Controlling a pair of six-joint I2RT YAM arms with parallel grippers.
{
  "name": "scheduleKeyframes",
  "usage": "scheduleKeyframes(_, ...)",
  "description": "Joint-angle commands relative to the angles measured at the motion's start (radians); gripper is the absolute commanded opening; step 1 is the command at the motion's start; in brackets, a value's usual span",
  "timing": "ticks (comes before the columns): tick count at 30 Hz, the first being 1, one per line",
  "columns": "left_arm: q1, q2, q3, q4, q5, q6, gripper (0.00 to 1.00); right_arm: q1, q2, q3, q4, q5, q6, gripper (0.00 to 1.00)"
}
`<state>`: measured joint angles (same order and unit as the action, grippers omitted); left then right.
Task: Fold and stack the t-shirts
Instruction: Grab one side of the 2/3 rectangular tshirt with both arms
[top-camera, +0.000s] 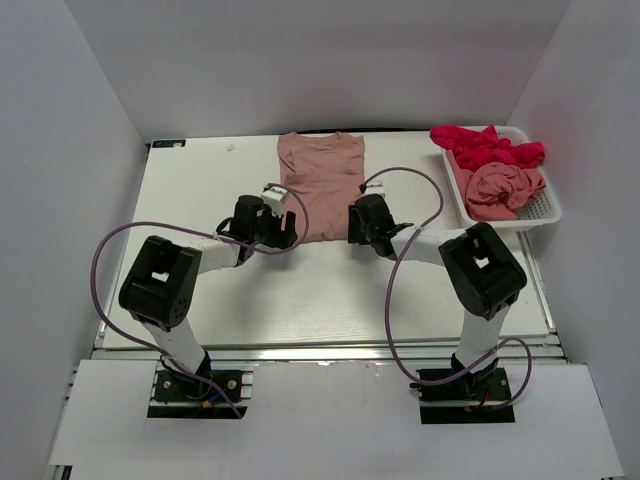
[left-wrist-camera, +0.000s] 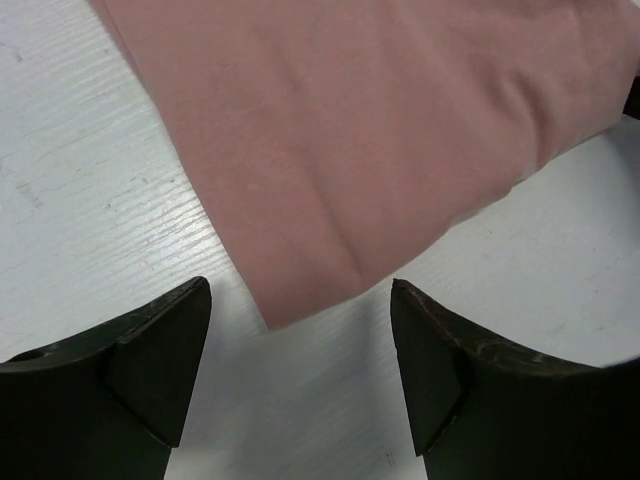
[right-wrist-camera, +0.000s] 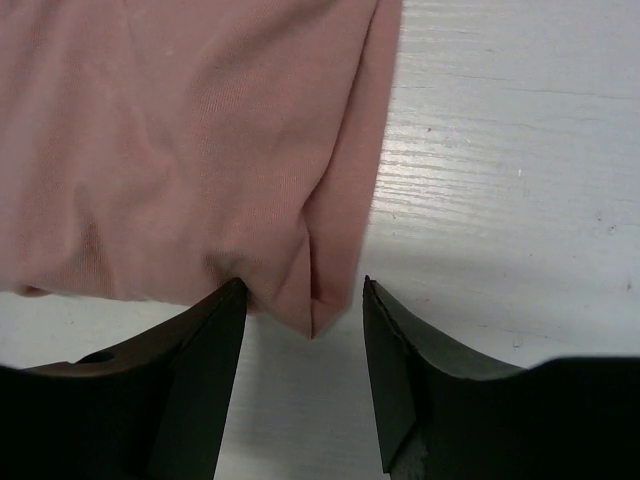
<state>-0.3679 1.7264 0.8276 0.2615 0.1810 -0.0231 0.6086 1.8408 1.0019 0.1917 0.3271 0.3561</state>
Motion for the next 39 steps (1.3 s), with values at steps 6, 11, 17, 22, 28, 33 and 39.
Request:
scheduleKeyframes(6,0.041,-0.05,0.002,-0.051,0.098,-0.018,0.78,-0.007,-0.017,0.032,0.034,-0.033,0.003,0.53)
scheduleKeyframes(11,0.046,-0.051,-0.007,-0.03,0.118,-0.032,0.68,-0.009,-0.04,0.018,0.037,-0.014,-0.008,0.51)
scheduleKeyframes(17,0.047,-0.022,0.008,-0.034,0.135,-0.046,0.65,-0.007,-0.037,0.026,0.029,-0.022,-0.008,0.5)
scheduleKeyframes(22,0.046,-0.014,0.01,-0.059,0.156,-0.057,0.64,-0.007,-0.029,0.029,0.031,-0.017,-0.011,0.49)
scheduleKeyframes(28,0.046,-0.03,-0.016,-0.103,0.146,-0.023,0.63,-0.007,-0.022,0.035,0.031,-0.02,-0.011,0.48)
scheduleKeyframes(33,0.046,-0.022,-0.027,-0.116,0.143,-0.006,0.6,-0.009,-0.009,0.041,0.034,-0.03,-0.006,0.47)
scheduleKeyframes(39,0.047,0.005,-0.021,-0.088,0.146,-0.015,0.49,-0.009,-0.003,0.041,0.034,-0.034,-0.006,0.46)
